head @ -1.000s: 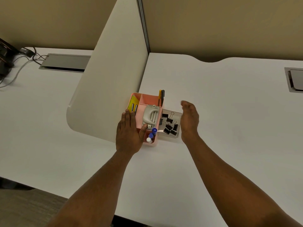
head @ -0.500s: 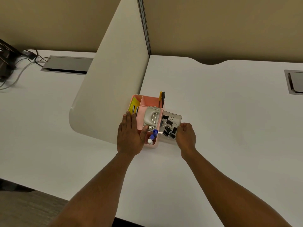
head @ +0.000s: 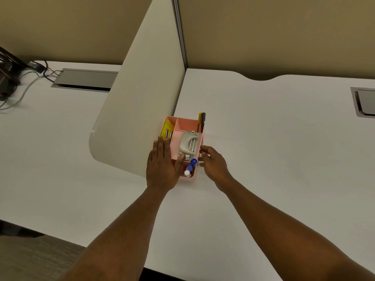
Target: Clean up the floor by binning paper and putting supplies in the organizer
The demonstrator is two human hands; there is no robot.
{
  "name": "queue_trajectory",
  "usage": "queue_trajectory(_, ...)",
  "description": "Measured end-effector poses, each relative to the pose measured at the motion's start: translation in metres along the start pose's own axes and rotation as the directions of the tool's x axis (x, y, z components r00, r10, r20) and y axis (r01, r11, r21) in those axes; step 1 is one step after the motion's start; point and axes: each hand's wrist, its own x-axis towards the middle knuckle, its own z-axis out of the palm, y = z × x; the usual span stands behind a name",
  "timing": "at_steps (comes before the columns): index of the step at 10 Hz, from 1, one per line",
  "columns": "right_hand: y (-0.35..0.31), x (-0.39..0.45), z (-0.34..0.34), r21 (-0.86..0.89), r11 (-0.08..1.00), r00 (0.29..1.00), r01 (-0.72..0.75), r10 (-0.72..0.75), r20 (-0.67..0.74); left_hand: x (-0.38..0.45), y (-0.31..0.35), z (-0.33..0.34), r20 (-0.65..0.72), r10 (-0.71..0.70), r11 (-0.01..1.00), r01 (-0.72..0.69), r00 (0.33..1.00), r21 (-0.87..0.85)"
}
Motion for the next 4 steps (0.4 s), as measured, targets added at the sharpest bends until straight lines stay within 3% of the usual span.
queue_trajectory(2,0.004,-0.016,-0.007,-0.092,0.995,0.997,0.038,-0.031,0.076,0.001,-0.002,-0.003,0.038,-0.004,1.0,0.004,0.999,-0.009)
queue_trajectory(4,0.032,-0.046,-0.019,-0.23,0.969,0.995,0.085,-0.093,-0.027,-0.01,-0.009,-0.009,-0.002,0.008,0.989,-0.008,1.0,-0.146)
